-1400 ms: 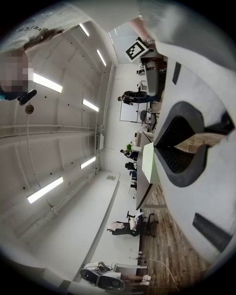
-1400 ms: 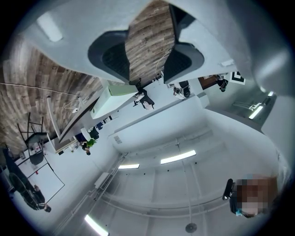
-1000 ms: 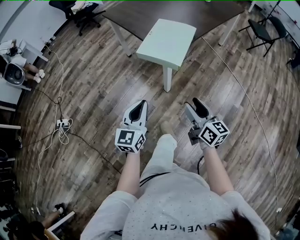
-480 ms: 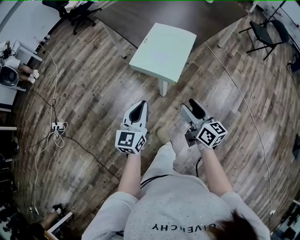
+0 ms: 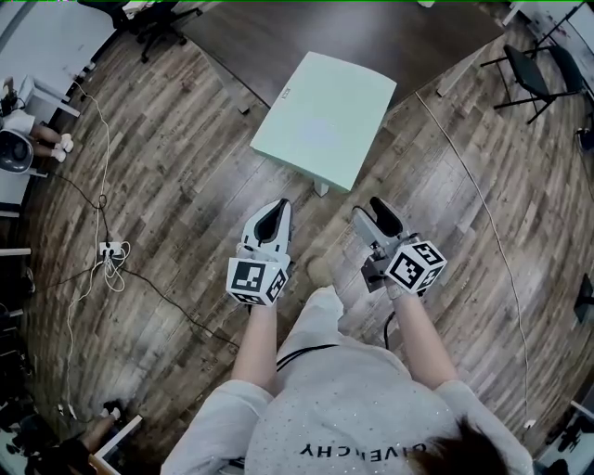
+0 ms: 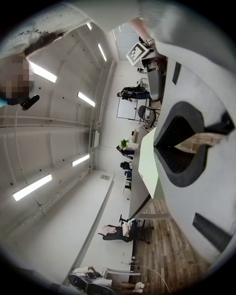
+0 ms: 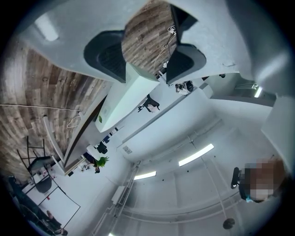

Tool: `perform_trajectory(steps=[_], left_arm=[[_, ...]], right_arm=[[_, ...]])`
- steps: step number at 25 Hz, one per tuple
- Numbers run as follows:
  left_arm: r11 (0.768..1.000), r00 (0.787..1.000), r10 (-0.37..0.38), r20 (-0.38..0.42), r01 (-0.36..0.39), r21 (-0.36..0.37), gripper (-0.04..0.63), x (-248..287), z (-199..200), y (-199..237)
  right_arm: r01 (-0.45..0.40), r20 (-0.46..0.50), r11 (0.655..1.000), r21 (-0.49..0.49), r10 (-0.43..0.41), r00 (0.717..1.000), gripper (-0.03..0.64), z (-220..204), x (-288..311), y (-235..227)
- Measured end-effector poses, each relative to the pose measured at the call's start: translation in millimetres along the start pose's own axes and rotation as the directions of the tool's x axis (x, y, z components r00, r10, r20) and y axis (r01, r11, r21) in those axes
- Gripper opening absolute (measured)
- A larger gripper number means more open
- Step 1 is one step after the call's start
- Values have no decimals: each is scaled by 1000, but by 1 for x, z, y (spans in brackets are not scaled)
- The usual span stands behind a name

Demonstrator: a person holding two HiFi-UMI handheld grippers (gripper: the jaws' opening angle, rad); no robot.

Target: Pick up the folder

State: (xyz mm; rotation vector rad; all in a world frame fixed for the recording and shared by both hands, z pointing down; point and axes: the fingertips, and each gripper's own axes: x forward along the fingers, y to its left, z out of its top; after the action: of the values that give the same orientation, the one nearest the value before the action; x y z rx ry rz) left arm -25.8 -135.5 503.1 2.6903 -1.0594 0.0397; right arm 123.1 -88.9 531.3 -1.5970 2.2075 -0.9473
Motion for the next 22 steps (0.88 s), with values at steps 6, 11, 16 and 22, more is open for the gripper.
perform_trajectory(steps=[6, 11, 16, 22], left_arm=[[1000, 1000, -6, -3, 6, -11, -2, 40, -4, 13], [1000, 1000, 0, -9, 0, -22, -2, 62, -5, 22], [998, 999, 41, -20, -41, -37, -2, 69, -12, 31], [990, 991, 130, -29, -131, -54, -2, 78, -18, 42]], right_arm=[[-4, -35, 997, 76, 7, 999, 279, 4, 32, -28], [-12, -26, 982, 187, 17, 1000, 291, 9, 55, -48], [-27, -46, 965, 263, 40, 998, 302, 8, 73, -64], [-109, -81, 918, 382, 151, 985, 327, 5, 100, -65]])
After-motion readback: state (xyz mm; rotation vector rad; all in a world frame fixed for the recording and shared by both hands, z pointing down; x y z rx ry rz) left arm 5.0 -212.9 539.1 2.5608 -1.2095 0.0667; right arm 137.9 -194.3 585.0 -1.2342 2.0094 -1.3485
